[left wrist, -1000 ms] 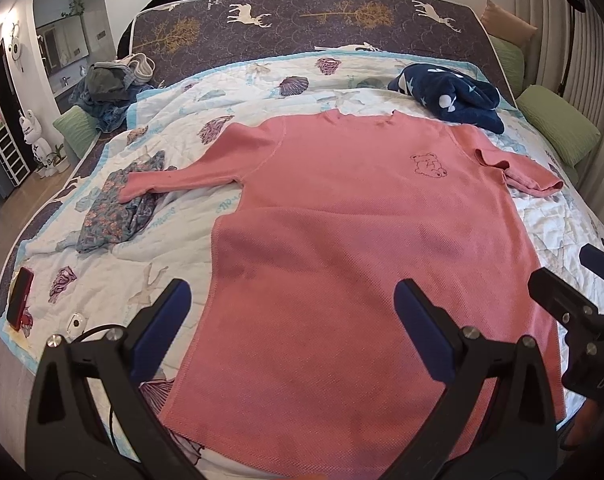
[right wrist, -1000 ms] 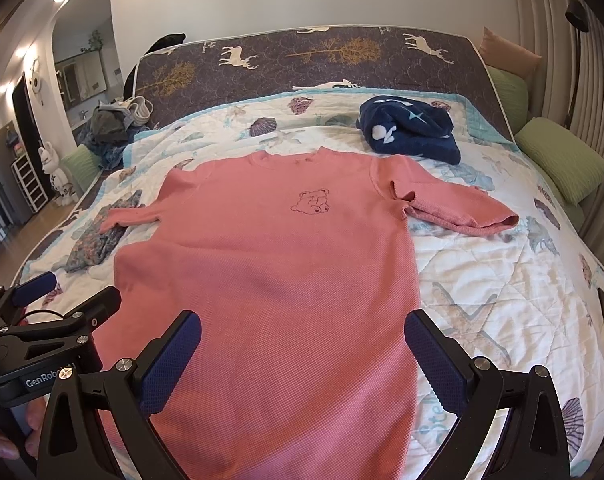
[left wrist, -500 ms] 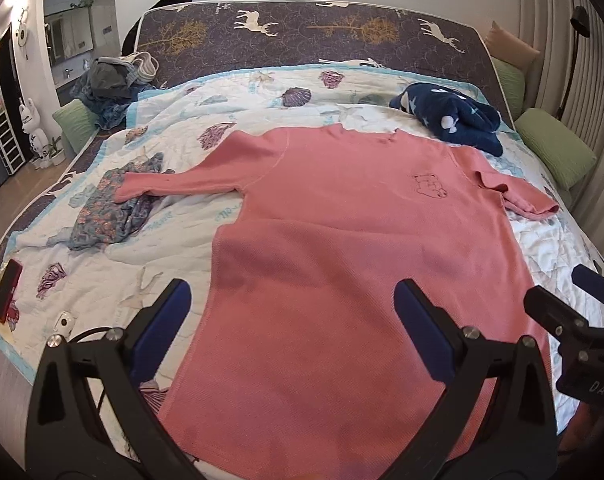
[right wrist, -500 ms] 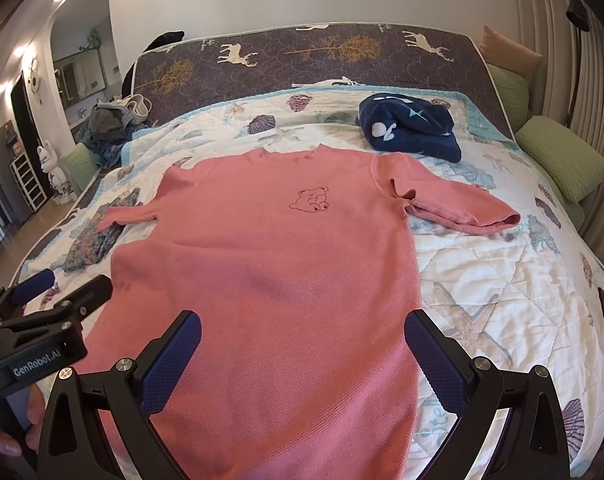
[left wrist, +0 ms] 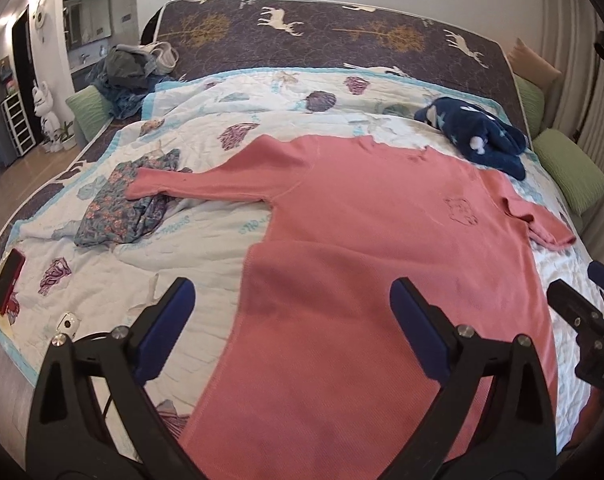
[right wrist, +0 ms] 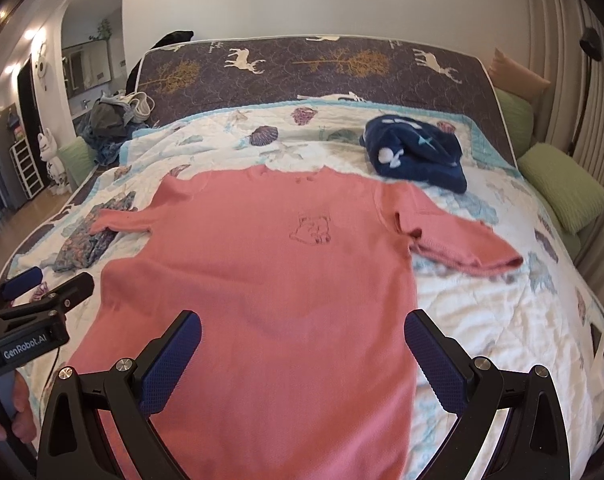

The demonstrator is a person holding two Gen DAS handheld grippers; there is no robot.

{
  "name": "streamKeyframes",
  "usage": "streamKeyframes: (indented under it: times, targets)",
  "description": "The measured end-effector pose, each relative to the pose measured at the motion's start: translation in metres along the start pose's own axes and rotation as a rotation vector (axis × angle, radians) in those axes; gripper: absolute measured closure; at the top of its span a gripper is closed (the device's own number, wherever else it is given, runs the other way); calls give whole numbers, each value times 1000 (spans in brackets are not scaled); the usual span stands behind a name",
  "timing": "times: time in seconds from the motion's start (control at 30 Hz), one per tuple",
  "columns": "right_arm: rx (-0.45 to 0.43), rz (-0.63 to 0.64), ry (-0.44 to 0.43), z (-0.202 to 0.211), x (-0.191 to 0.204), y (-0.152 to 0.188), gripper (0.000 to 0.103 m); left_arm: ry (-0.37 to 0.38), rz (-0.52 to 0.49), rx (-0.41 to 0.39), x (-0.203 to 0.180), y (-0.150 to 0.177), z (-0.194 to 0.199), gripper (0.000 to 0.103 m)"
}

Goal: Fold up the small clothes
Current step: 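Grasp the pink shirt sleeve beside the floral cloth with the left tool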

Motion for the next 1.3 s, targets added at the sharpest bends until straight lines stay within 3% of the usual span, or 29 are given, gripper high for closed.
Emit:
streamKeyframes:
  times: [0.1,0.2,0.3,0.5,0.67,0.8,0.87,0.97,1.07,1.13,1.23,1.3]
  targets:
    - [-4,24,4,-8,4,-8,0,-9,8,8,9,-5,-9,13]
    - [-5,43,10,-17,6,-16,0,31,59,52,23,-11,-24,18]
    - [3,47,8,-28,6,-21,0,26,179,96,60,-19,-51,19]
    - [31,43,11,-53,-3,-28,0,-78,441,138,160,-42,-120,19]
    - [83,-2,3,-80,-16,-34,0,-57,631,248,205,-64,-204,20]
    - [95,-20,-9,-92,-23,-36,0,-12,793,263,223,-79,-259,26]
    - [96,-19,-2,-96,-26,-37,0,-43,836,270,229,-84,-276,31]
    - [102,-30,6,-101,-33,-40,0,-69,887,304,238,-88,-296,46]
    - [105,-44,11,-105,-41,-41,0,-57,951,287,249,-92,-298,64]
    - [104,-49,16,-108,-47,-42,0,-47,970,262,254,-99,-296,93]
    - [105,-56,19,-112,-54,-46,0,-13,925,194,247,-124,-278,99]
    - [101,-68,12,-113,-59,-50,0,41,845,114,229,-150,-258,99]
Point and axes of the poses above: each gripper's, at about its wrist camera, not at the fingertips, and z roughly against the way its jaws point, x to its left, y to its underside, the point moved 3 cm from there along -z, roughly the way its jaws point, and after that the axes turned 2 degrees about x, right-handed, at the moved point
